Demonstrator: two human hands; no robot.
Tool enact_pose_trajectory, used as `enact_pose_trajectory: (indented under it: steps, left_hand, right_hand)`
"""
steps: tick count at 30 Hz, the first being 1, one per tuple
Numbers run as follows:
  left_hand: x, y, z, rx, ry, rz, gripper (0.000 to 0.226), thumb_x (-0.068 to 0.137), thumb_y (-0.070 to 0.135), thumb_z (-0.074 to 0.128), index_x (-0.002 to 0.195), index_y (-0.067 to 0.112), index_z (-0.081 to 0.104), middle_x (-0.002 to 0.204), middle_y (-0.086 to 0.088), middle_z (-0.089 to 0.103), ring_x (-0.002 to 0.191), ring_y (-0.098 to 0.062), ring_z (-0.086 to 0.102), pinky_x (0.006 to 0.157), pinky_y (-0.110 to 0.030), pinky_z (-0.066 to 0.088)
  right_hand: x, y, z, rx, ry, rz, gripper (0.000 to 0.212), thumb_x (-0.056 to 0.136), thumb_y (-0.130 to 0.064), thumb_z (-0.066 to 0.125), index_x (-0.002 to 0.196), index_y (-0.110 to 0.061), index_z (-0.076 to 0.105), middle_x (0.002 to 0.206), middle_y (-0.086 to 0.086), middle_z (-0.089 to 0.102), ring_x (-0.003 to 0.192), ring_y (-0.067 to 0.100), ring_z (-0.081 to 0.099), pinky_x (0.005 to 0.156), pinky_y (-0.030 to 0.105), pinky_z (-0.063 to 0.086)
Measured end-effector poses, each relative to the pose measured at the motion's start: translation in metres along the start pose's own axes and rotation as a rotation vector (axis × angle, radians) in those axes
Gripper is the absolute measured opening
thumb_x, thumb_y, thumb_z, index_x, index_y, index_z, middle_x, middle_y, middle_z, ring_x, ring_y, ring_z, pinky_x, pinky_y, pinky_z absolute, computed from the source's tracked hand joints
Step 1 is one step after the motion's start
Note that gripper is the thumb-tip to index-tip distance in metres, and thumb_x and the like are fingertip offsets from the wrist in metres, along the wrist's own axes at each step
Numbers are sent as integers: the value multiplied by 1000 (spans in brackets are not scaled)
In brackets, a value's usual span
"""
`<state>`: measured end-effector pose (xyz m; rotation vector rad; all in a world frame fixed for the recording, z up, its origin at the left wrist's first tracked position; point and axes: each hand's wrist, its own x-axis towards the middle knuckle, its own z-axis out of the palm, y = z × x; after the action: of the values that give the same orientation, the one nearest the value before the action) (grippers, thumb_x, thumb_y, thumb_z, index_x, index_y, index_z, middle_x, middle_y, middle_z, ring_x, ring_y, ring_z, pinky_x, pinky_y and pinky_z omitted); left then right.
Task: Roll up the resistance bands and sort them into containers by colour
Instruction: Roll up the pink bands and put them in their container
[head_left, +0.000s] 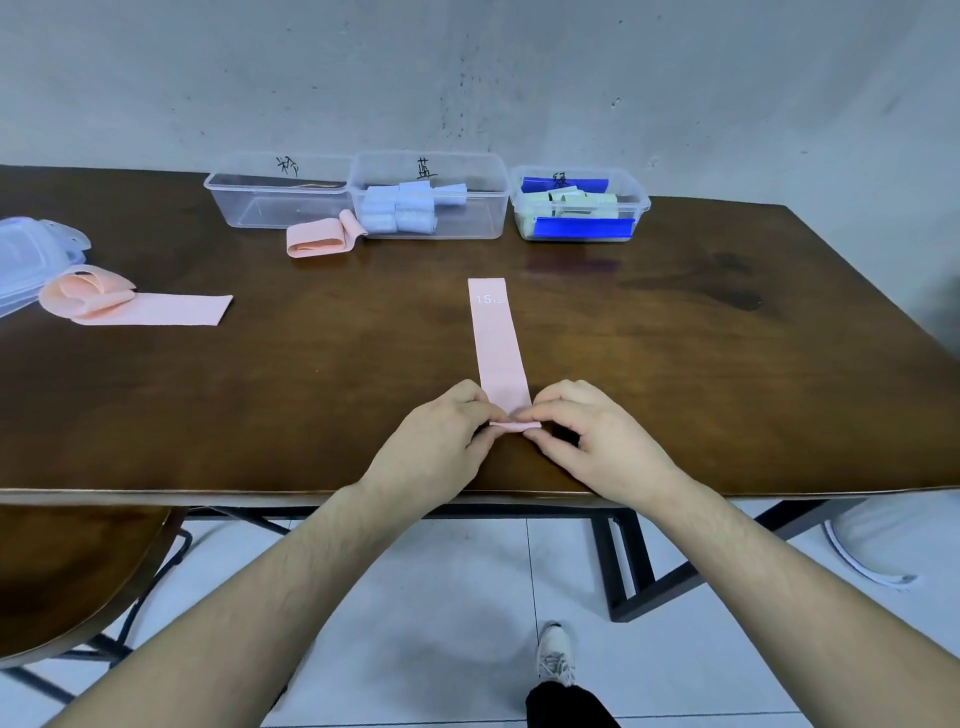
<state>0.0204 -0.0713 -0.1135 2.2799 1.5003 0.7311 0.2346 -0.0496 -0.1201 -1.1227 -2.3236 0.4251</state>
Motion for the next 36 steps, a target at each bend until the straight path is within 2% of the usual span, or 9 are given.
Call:
enact_pose_trajectory:
  steps: [4, 7, 11, 17, 22, 27, 31, 33, 36]
  left_hand:
    - [2, -3, 0, -13, -3, -15, 22, 100, 27, 57, 117, 23, 69, 102, 15, 55, 77, 3, 48, 73, -8, 36]
    - [1, -2, 1, -9, 47, -8, 18, 98, 26, 58, 114, 24, 67, 101, 15, 55, 75, -3, 47, 71, -11, 38]
    - [-1, -2, 3, 6, 97, 16, 15, 97, 25, 62, 107, 21, 73, 102, 13, 58, 74, -3, 47, 67, -5, 36]
    - [-1, -5, 5, 62, 115, 80, 17, 92, 25, 69, 106, 18, 76, 97, 10, 60, 66, -4, 47, 64, -14, 43]
    - [2, -5, 4, 87, 116, 92, 20, 95, 26, 65, 109, 18, 75, 101, 9, 62, 72, -10, 61, 65, -24, 52]
    - [5, -10, 5, 97, 103, 95, 19, 96, 28, 63, 109, 21, 74, 102, 12, 58, 65, -5, 46, 61, -16, 41]
    - [9, -11, 3, 20, 115, 62, 19, 95, 34, 62, 107, 24, 74, 99, 15, 63, 79, 2, 50, 67, -6, 38]
    - [11, -11, 2, 7, 110, 48, 21, 95, 37, 60, 105, 25, 74, 97, 16, 64, 84, 0, 56, 70, -2, 36]
    - [13, -13, 3, 41, 102, 31, 20, 97, 33, 60, 108, 24, 73, 100, 15, 62, 86, -6, 61, 70, -10, 39]
  right_hand:
    - [2, -4, -4, 54, -26, 37, 20, 98, -21, 64, 115, -24, 72, 106, -14, 64, 96, -1, 55, 81, 8, 37]
    - [3, -5, -4, 80, -15, 69, 17, 98, -19, 64, 111, -22, 74, 104, -13, 65, 90, -4, 54, 77, 9, 37]
    - [5, -3, -2, 97, -24, 128, 17, 98, -22, 64, 112, -24, 75, 103, -15, 64, 90, -4, 55, 78, 10, 39]
    - [5, -3, -1, 62, -52, 136, 21, 99, -24, 63, 116, -25, 73, 104, -17, 54, 91, -2, 54, 75, 8, 39]
    - [4, 4, 1, -78, -18, 9, 26, 97, -25, 64, 121, -22, 72, 109, -11, 53, 97, 8, 50, 85, 18, 44]
    - [10, 4, 1, -237, 16, -87, 23, 101, -26, 60, 119, -21, 72, 104, -9, 56, 92, 12, 45, 85, 24, 45]
    - [12, 7, 3, -207, 18, -61, 24, 102, -27, 57, 120, -22, 72, 104, -10, 57, 94, 12, 44, 89, 27, 45]
    - [13, 7, 4, -199, 19, -30, 25, 102, -29, 57, 120, -23, 72, 105, -11, 56, 96, 12, 43, 90, 28, 44]
    - [15, 6, 3, -155, 40, -17, 26, 100, -35, 58, 120, -27, 72, 105, -15, 55, 95, 11, 43, 89, 21, 41]
